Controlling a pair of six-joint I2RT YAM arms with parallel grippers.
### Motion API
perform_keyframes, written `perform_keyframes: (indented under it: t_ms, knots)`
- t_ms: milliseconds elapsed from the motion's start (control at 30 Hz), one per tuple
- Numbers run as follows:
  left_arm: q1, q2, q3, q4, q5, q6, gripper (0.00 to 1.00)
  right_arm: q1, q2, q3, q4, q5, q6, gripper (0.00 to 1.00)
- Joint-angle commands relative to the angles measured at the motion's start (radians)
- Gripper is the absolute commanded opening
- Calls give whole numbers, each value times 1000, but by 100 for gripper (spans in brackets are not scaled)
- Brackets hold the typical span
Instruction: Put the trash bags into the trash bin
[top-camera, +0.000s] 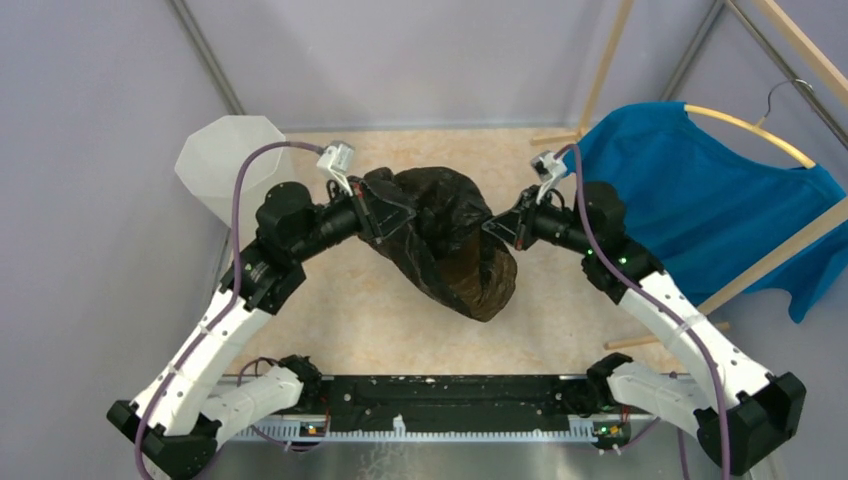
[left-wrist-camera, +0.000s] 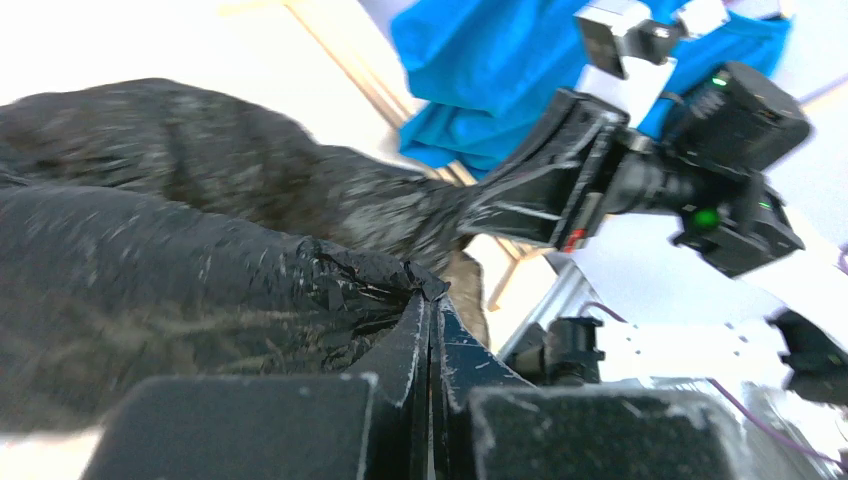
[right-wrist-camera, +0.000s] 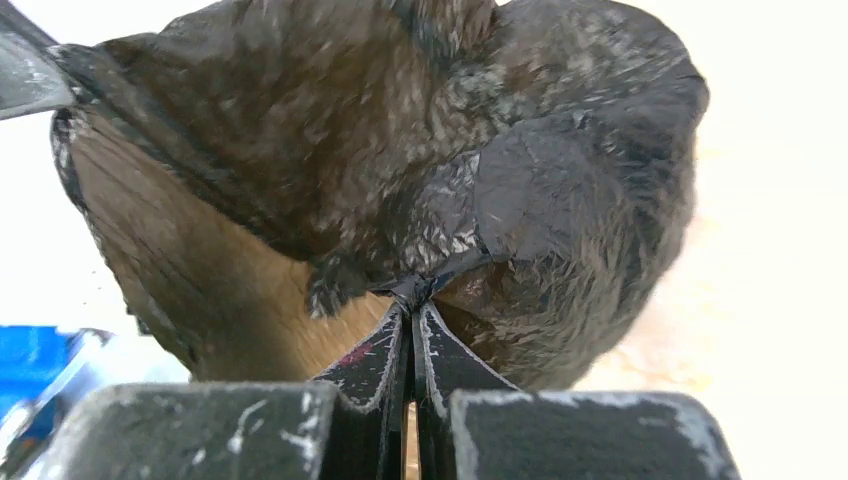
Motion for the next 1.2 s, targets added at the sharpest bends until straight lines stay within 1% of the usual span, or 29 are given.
perform_keyframes:
  t_ms: [0,167,333,400,533,633,733,833,900,967,1067,1133,1167]
  knots:
    - [-24,104,-4,143,189,-81,0,77,75,36,235,-110,79,0]
    - [-36,163,-37,200,187,-117,0,92,127,25,374,-153,166,0]
    - [-37,192,-71,262,211,-138,0,100,154,-81,601,-235,326,2]
    - [-37,202,-75,262,211,-141,0,104,161,-111,656,-249,367,4]
    - [-38,217,-78,274,217,-153,0,119,157,-146,662,-226,357,15]
    - [-37,226,-76,277,218,-160,0,127,152,-152,677,-229,349,30]
    - [-37,235,-75,282,221,-168,0,145,145,-133,621,-203,310,44]
    - [-38,245,-72,290,231,-174,0,164,136,-128,608,-194,292,56]
    - [-39,251,-72,301,240,-185,0,178,132,-127,588,-155,273,62]
    - [-40,256,-72,313,246,-194,0,201,130,-115,542,-97,238,65]
    - [-45,263,-65,318,253,-205,0,252,121,-84,433,92,179,66]
    - [-48,262,-60,315,258,-207,0,298,116,-62,361,240,137,61]
    - [-49,258,-58,314,259,-206,0,319,115,-49,325,318,121,53]
